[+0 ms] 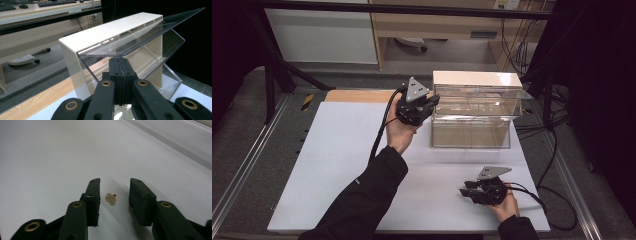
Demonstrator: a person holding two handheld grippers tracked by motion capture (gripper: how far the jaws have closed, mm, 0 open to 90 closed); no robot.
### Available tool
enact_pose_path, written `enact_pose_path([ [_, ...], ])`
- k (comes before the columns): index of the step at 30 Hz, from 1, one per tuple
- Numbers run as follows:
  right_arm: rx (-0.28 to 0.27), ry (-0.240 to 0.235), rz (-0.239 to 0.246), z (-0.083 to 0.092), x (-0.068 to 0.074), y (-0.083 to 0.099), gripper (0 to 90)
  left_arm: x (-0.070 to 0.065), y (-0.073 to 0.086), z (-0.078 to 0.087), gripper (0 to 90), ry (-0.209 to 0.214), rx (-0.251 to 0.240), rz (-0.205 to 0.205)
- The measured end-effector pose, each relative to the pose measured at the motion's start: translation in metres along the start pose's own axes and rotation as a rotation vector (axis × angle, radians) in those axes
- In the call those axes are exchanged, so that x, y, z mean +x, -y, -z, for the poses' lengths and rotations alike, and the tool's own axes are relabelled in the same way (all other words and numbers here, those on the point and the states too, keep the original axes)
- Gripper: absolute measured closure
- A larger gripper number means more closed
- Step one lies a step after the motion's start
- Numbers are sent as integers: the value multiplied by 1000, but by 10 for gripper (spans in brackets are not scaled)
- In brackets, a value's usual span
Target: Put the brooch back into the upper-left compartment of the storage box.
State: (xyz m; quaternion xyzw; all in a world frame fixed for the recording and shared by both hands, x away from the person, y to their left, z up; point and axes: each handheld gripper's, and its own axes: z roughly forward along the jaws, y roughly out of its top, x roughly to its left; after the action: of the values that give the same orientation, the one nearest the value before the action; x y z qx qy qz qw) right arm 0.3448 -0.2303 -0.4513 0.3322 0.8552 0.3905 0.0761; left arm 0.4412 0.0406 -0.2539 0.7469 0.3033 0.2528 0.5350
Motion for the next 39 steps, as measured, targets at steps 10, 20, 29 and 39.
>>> enact_pose_path([
  [10,15,-13,7,-2,-1,-1,773,-1,0,-1,895,0,1,-1],
  [20,30,-17,-2,-2,-1,-1,850,-2,0,-2,896,1,-1,-2],
  [29,41,-26,-26,0,-1,-2,873,-1,1,-2,896,4,-2,-2],
  [39,30,-26,-42,4,0,-3,876,-1,1,-2,896,4,-1,-5],
])
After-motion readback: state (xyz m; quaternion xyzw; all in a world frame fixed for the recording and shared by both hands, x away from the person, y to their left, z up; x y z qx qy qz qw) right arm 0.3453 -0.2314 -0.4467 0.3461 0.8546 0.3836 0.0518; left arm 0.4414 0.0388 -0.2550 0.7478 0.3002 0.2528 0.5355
